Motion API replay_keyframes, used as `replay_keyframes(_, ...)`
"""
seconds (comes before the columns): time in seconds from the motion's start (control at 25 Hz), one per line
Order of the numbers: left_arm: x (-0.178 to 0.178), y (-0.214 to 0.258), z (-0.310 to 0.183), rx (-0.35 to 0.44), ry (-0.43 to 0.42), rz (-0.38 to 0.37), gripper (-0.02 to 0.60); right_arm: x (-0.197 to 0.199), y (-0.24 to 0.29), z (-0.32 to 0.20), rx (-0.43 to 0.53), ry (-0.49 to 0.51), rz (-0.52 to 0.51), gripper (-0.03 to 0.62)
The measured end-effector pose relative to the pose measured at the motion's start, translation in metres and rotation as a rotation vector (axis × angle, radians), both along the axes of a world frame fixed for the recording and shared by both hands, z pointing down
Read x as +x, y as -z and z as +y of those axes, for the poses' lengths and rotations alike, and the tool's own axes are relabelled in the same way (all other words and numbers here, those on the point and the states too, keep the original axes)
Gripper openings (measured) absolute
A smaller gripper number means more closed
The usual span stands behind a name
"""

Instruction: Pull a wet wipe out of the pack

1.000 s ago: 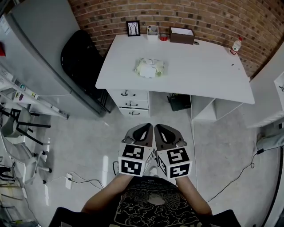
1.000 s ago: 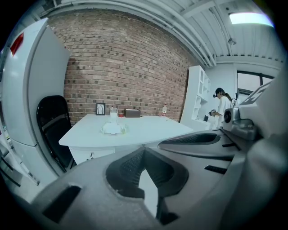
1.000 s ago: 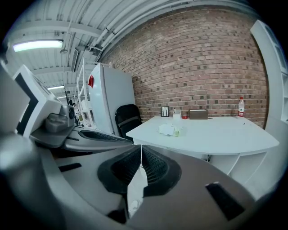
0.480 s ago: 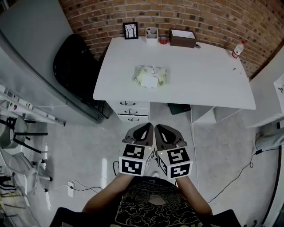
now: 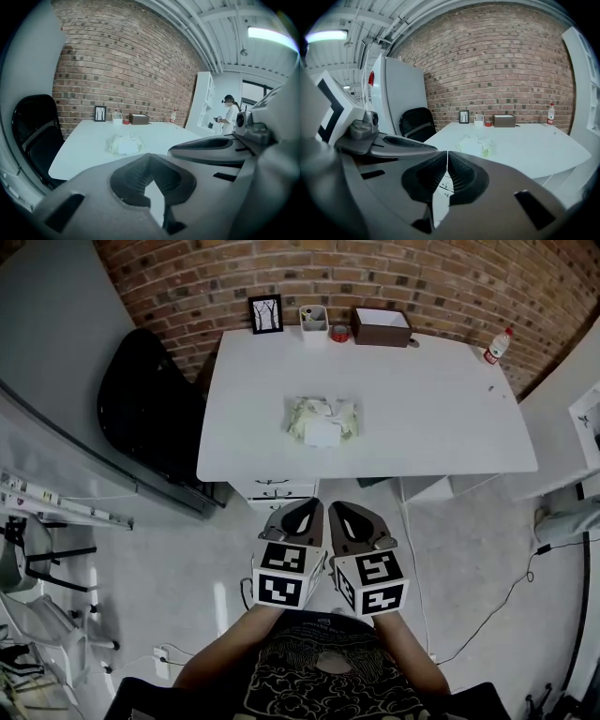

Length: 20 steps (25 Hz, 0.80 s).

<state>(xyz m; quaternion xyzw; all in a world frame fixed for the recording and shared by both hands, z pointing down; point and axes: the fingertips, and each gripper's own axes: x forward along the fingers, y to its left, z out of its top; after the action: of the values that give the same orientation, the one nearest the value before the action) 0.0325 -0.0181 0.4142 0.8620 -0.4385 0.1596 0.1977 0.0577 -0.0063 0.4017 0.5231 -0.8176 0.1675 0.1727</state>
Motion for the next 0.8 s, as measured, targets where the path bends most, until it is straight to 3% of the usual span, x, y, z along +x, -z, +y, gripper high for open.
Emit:
replay_keyframes(0.52, -0.046, 0.0, -0.05, 0.006, -0.077, 0.031, 0.009, -0.046, -0.003, -0.051, -0.007, -0.055, 0.054, 0.018)
replay_keyframes(0.8, -0.054, 0.002, -0.064, 0.014, -0.095, 0.048, 0.009, -0.058, 0.0, -0.065, 0.01, -0.028, 0.067, 0.017)
